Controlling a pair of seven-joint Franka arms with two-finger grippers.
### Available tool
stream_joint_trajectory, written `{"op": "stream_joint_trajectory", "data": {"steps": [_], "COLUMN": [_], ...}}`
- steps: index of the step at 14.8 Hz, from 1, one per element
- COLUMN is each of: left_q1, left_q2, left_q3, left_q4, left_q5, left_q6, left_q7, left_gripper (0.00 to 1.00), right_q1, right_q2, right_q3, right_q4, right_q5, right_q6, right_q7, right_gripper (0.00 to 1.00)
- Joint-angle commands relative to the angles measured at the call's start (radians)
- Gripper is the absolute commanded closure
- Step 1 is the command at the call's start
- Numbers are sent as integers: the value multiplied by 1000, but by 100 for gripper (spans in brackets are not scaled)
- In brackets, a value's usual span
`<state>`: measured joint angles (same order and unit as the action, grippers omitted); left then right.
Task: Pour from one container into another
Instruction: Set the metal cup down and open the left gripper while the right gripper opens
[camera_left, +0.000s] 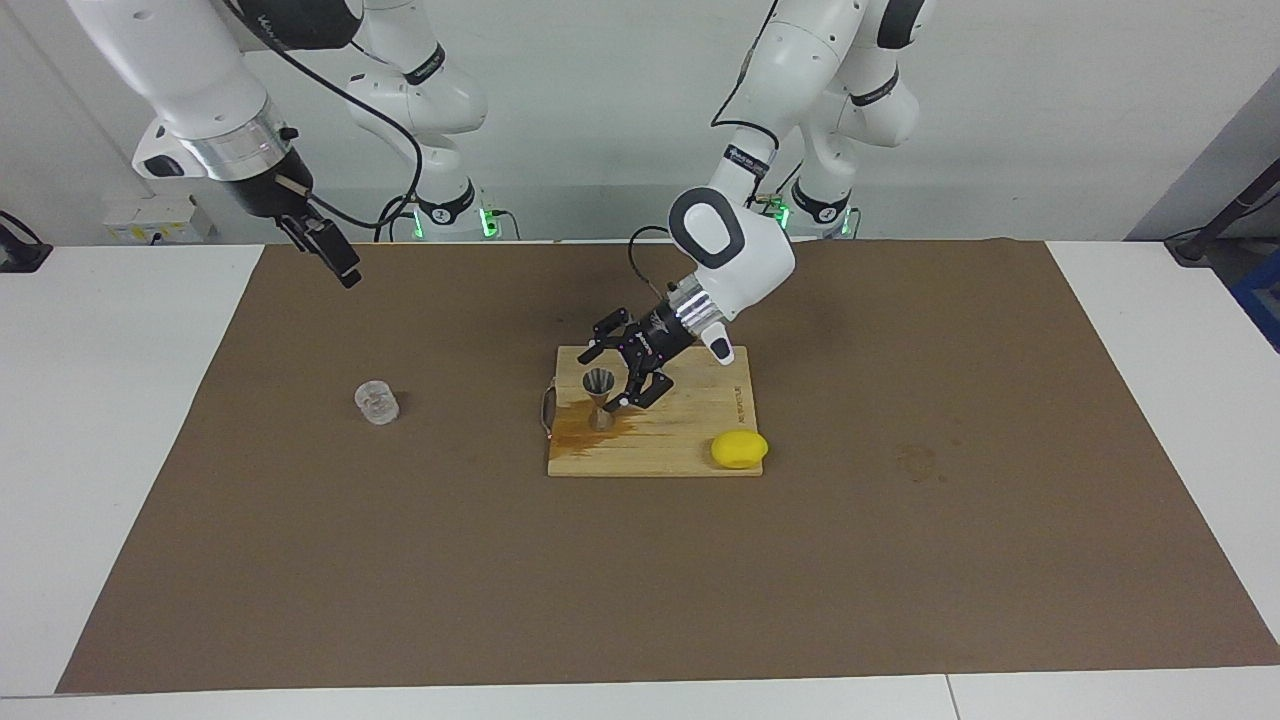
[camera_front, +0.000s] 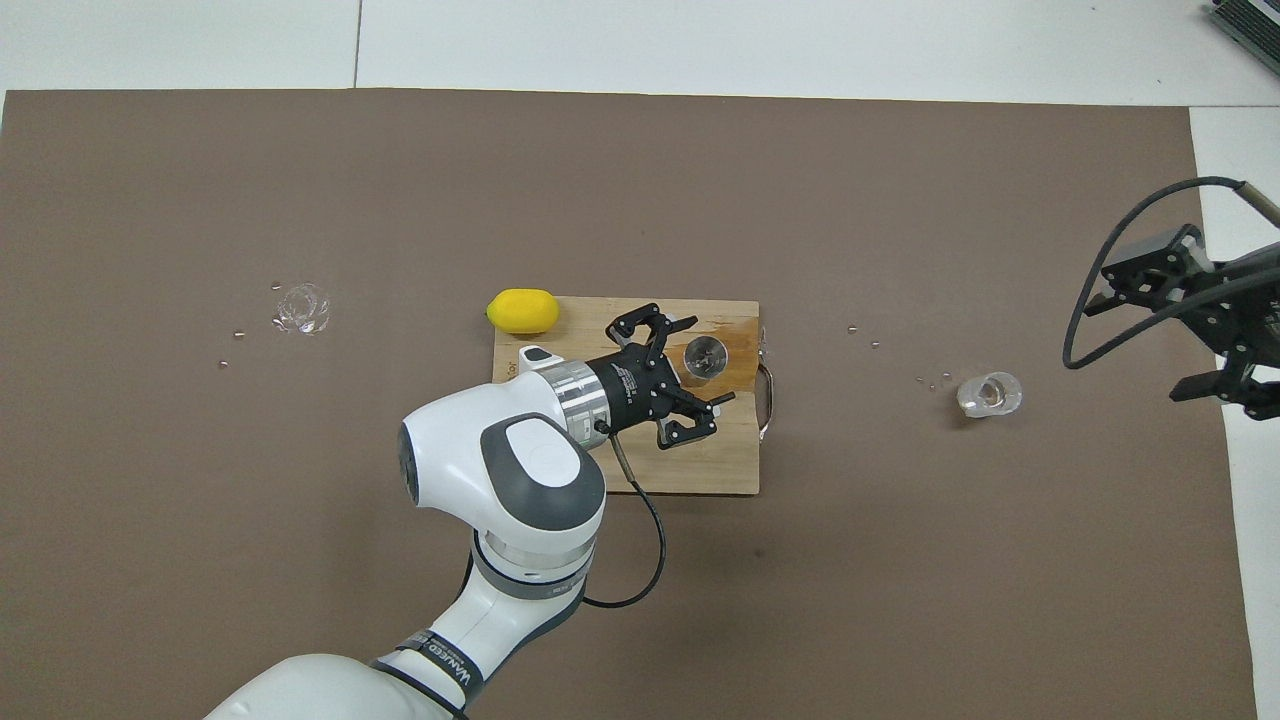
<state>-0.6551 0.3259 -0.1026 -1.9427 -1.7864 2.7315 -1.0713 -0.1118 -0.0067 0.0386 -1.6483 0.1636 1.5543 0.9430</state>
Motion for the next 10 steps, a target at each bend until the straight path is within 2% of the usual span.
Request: {"op": "stream_joint_trajectory", "data": {"steps": [1, 3, 6, 8, 9, 10], "left_q1": [-53, -58, -44, -15, 3, 32], "left_q2": [-43, -91, -181, -215, -225, -232], "left_q3": [15, 15, 15, 21, 24, 27], "left_q4": [-34, -45, -85, -98, -98, -88], "left_q5": [59, 59, 64, 67, 93, 183], "left_q6": [14, 13, 2, 2, 7, 8], "left_q7": [-7, -7, -10, -15, -16, -16], "left_gripper": [0, 0, 0, 0, 0, 0], "right_q1": [-66, -113, -199, -236, -264, -272], "right_q2": [-12, -9, 100, 152, 162, 177], "right_q3": [6, 6, 6, 6, 6, 6], "right_q4": [-132, -221, -234, -266, -307, -329], "right_q5": [103, 170, 263, 315, 345, 353], "right_q6": [88, 167, 184, 222, 265, 300], "right_q7": [123, 138, 129, 122, 93, 61], "right_gripper": [2, 1, 1, 1, 1, 1]}}
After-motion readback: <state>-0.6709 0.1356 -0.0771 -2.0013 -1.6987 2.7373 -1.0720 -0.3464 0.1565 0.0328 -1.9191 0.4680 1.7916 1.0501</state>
